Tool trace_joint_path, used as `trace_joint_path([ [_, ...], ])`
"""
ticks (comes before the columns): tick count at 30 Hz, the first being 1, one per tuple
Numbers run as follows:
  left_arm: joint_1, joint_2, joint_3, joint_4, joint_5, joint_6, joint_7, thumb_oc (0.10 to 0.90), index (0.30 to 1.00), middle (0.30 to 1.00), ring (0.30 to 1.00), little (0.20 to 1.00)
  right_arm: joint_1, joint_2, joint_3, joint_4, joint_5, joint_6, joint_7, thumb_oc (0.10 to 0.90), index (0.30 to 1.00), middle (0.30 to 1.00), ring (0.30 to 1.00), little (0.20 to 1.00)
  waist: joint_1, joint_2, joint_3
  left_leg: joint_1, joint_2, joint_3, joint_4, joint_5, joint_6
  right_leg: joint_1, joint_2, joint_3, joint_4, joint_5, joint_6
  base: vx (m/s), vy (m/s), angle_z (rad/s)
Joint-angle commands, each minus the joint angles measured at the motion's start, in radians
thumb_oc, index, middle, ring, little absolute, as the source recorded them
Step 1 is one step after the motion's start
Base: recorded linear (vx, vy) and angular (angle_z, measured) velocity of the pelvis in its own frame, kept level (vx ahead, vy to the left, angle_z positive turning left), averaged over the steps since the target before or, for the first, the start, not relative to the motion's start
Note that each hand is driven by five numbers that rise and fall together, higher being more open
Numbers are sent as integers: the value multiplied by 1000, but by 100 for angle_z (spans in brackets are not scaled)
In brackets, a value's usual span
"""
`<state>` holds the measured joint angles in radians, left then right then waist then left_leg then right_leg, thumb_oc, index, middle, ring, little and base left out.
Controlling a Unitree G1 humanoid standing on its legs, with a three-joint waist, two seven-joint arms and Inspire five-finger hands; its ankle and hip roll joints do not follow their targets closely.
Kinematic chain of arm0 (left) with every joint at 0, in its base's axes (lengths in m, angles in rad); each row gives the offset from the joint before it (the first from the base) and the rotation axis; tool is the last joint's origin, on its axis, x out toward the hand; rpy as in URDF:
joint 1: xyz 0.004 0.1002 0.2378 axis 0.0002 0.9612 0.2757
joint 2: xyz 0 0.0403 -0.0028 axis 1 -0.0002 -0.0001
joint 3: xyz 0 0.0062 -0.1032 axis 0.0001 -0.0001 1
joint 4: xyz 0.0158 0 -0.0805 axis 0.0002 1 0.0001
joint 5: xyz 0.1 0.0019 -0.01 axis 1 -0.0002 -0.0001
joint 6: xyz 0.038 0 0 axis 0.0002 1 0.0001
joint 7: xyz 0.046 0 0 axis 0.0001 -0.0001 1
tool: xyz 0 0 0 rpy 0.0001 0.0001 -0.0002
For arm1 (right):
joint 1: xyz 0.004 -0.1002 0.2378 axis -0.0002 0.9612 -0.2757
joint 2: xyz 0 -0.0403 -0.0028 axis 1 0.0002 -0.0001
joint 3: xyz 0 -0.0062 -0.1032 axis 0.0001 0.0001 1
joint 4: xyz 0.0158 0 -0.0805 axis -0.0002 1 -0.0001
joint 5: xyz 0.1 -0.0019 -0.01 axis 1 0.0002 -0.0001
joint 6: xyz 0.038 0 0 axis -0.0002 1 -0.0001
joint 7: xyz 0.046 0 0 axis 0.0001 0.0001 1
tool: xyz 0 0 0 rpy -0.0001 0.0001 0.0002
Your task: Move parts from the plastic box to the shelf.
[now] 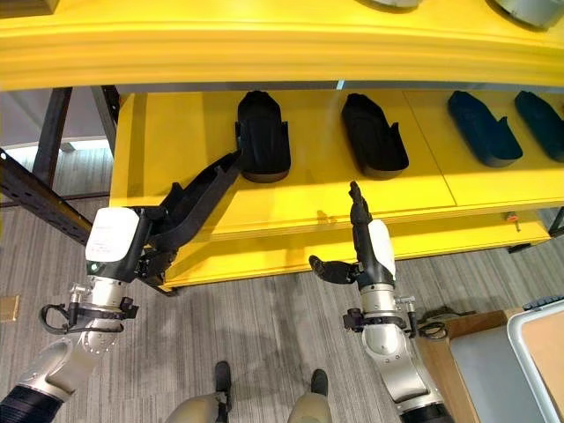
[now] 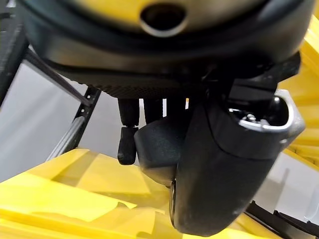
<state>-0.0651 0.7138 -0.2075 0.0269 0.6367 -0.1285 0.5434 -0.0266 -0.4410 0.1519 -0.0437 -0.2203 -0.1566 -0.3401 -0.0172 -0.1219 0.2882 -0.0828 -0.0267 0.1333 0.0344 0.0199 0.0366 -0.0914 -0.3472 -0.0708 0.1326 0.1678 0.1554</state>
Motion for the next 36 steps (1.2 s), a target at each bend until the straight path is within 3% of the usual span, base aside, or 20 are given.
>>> trace_joint_path([
  [1, -58, 8, 81, -141, 21, -33, 82, 400, 300, 300, 300, 300, -95, -23, -14, -51, -22, -57, -37, 900, 1000, 1000, 1000, 1000, -12, 14, -68, 39, 93, -25, 4, -79, -7, -20, 26, -12, 108, 44, 13, 54, 194, -52],
  [2, -47, 4, 94, -140, 21, -32, 79, 400, 300, 300, 300, 300, -103, -25, -10, -45, -20, -61, -32, 900, 1000, 1000, 1000, 1000, -18, 16, -62, 75, 102, -2, -47, -66, -14, -80, 103, -30, 67, -26, 2, 55, 60, -58],
  [4, -45, -3, 104, -137, 16, -25, 80, 400, 300, 300, 300, 300, -126, -28, 3, -41, -14, -66, -32, 900, 1000, 1000, 1000, 1000, -12, 13, -54, 105, 108, 11, -89, -55, -30, -106, 156, -63, -6, -49, -6, 73, -49, -69],
  [7, -38, -30, 87, -127, 41, -29, 65, 400, 300, 300, 300, 300, -106, -46, 8, -46, -11, -83, -20, 900, 1000, 1000, 1000, 1000, -33, 3, -70, 121, 107, -3, -93, -54, -44, -31, 213, 65, -99, -80, -23, 137, -134, -1],
  [10, -12, -43, 98, -141, 26, -43, 49, 400, 300, 300, 300, 300, -98, -54, -3, -59, 1, -89, -15, 900, 1000, 1000, 1000, 1000, -14, 6, -90, 131, 127, 1, -95, -42, -63, 13, 214, 12, -145, -80, -27, 114, -187, 64],
  [17, 11, -59, 105, -164, 3, -56, 17, 400, 300, 300, 300, 300, -45, -63, -28, -74, 17, -91, -6, 900, 1000, 1000, 1000, 1000, -29, 22, -124, 154, 165, -23, -120, -13, -103, 98, 234, -53, -211, -96, -39, 79, -125, 23],
  [26, 44, -64, 143, -174, 4, -43, 21, 400, 300, 300, 300, 300, -20, -67, -41, -90, 14, -89, -5, 900, 1000, 1000, 1000, 1000, -26, 37, -126, 158, 180, -41, -122, -6, -121, 125, 242, -82, -218, -113, -48, 32, -63, 13],
  [36, 5, -64, 249, -238, 79, 12, 122, 400, 300, 300, 300, 300, -10, -67, -35, -90, 5, -89, 1, 900, 1000, 1000, 1000, 1000, -21, 56, -118, 150, 186, -44, -122, -1, -133, 127, 241, -88, -220, -118, -50, 18, -31, 4],
])
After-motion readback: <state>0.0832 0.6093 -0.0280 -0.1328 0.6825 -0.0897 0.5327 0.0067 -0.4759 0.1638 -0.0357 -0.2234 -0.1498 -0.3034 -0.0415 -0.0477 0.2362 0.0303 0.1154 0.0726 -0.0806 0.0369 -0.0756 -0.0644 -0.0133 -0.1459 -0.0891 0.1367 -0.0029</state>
